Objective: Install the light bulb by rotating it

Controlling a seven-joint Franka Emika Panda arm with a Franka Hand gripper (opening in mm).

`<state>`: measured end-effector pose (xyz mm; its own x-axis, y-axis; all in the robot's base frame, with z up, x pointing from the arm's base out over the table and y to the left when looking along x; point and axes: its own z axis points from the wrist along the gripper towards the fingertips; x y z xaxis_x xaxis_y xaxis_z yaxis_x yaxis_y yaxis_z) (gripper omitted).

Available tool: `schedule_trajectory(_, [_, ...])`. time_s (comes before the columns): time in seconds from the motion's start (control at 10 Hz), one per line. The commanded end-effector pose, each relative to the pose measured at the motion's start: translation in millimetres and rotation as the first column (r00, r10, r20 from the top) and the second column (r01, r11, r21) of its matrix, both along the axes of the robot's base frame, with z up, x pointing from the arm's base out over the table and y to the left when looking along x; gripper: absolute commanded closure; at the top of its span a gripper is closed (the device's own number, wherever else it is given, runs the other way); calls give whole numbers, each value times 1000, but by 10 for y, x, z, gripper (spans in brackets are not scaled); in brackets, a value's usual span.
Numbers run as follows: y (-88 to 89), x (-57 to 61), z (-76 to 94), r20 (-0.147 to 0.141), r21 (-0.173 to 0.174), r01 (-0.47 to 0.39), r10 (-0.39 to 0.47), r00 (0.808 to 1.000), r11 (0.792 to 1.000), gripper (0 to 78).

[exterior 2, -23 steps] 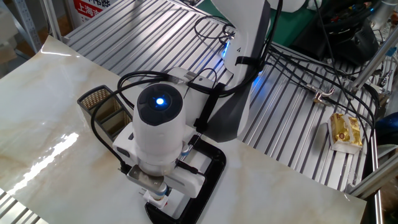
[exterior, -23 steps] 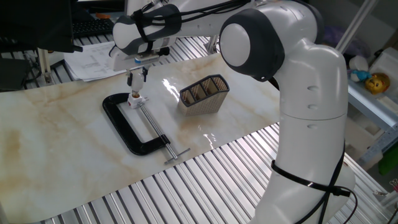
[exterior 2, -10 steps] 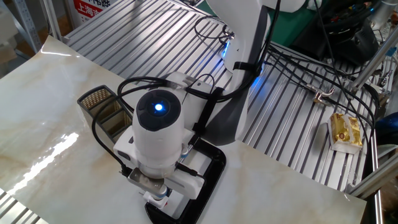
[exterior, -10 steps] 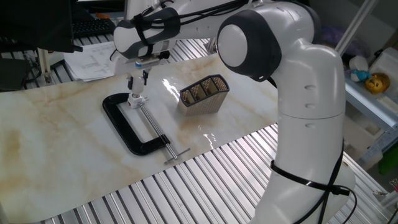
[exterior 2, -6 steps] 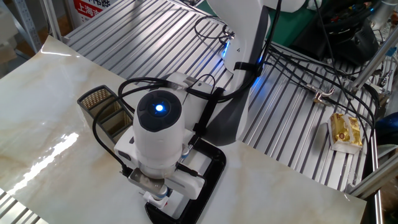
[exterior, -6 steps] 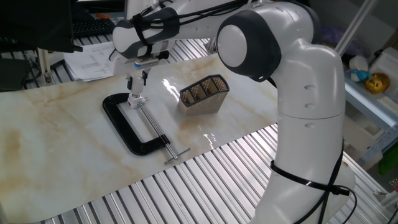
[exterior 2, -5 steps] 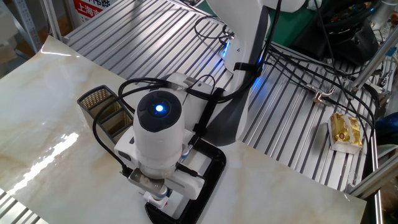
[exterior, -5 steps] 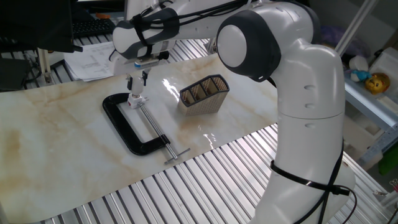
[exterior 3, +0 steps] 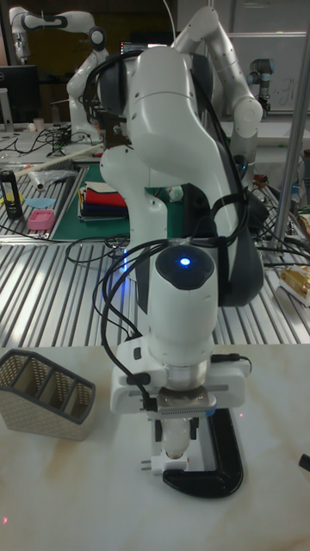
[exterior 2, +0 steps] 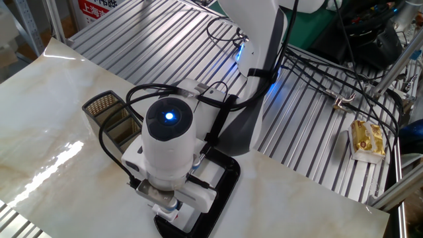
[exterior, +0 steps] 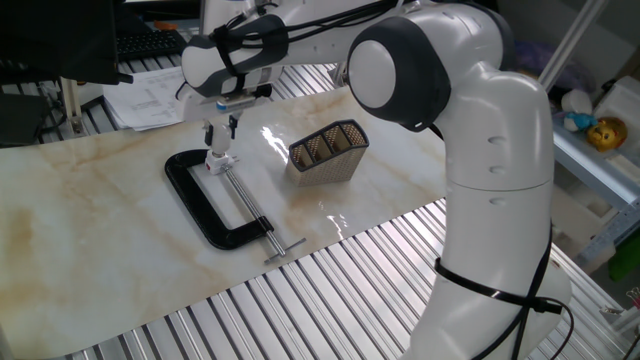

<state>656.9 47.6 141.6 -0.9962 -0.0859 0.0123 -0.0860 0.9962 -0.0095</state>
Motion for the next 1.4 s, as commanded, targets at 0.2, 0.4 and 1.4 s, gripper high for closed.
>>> schedule_trajectory(0.2, [-12,-2,-54,6,1,0,0,1000,1000,764])
schedule_trajectory(0.4, [-15,-5,-72,5,1,6,-6,1000,1000,764])
schedule_trajectory(1.4, [-25,-25,-139,0,13,146,-146,989,989,764])
